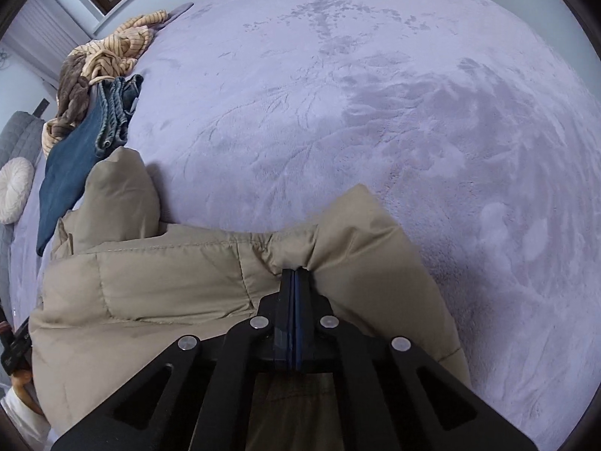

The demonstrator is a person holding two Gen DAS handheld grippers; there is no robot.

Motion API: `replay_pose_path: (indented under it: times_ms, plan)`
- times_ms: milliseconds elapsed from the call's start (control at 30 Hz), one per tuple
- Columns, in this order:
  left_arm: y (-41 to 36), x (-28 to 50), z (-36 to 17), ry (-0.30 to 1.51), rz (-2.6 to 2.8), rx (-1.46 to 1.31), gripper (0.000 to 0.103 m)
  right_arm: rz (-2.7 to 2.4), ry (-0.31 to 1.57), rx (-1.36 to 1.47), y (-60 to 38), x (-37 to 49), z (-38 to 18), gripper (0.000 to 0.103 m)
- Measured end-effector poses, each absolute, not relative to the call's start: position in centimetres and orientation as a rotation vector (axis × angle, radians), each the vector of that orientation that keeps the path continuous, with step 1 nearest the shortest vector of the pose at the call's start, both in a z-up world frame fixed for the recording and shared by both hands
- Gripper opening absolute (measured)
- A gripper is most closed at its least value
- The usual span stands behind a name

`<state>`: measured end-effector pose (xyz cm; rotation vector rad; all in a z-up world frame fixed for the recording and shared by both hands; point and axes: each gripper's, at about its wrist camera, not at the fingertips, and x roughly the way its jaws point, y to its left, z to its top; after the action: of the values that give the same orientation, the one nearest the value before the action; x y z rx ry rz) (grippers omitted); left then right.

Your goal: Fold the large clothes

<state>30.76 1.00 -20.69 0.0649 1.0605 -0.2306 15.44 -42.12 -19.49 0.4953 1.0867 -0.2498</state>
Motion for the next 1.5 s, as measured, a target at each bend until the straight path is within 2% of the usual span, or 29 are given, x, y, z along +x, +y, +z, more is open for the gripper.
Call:
replay_pose_path:
  times_ms: [200,267,433,533,667,700,900,1000,1133,1300,1367,1400,1433,1467,1500]
  plan:
    - [0.8,30.5,-19.8,1.069,-0.192,0.101,0.054,-0.273,1.102,0.469,-41.9,15.6,-18.6,0.000]
    - [1.1,29.8,-18.3,1.066,-0.190,0.095,0.054,-0.286,1.106,0.475,-41.6,15.1,-17.2,0.004]
    - [-0.3,26.1,-13.3,0.973,-0.403,0.038,0.054,-0.111,0.995,0.486,-37.1,13.3,-12.4,0.004]
    - [-3.6,25.2,-14.0,1.000,-0.514,0.055,0.054,0.070,1.021,0.458,-31.8,14.3,-12.7,0.004]
    - [-5.9,26.0,-18.5,1.038,-0.424,0.123,0.054,0.054,1.067,0.315,-27.7,16.6,-15.9,0.003]
    - [-5.4,26.4,-18.7,1.040,-0.407,0.104,0.054,0.053,1.073,0.321,-28.1,16.9,-16.4,0.000]
    - [1.6,28.3,-18.9,1.024,-0.233,0.156,0.054,-0.084,1.063,0.295,-34.7,14.8,-15.2,0.000]
    - [4.5,29.4,-19.7,1.027,-0.189,0.132,0.054,-0.209,1.068,0.399,-40.1,13.6,-16.2,0.000]
    - [4.8,30.4,-21.1,1.044,-0.164,0.077,0.064,-0.223,1.041,0.596,-43.6,13.1,-19.3,0.000]
    - [4.4,30.8,-20.5,1.076,-0.120,0.086,0.065,-0.271,1.060,0.563,-42.7,13.8,-18.7,0.001]
    - [4.9,30.2,-19.3,1.088,-0.110,0.078,0.065,-0.279,1.075,0.577,-42.4,13.1,-17.4,0.005]
    - [5.1,29.7,-18.6,1.087,-0.111,0.077,0.065,-0.277,1.073,0.586,-42.1,12.8,-16.7,0.012]
    - [5.4,29.0,-17.8,1.084,-0.114,0.078,0.065,-0.266,1.063,0.597,-41.9,12.1,-16.0,0.028]
    - [5.6,28.1,-17.2,1.082,-0.117,0.079,0.066,-0.256,1.049,0.608,-41.6,11.4,-15.3,0.038]
    - [5.8,27.2,-16.6,1.086,-0.121,0.081,0.069,-0.249,1.033,0.616,-41.1,10.6,-14.5,0.054]
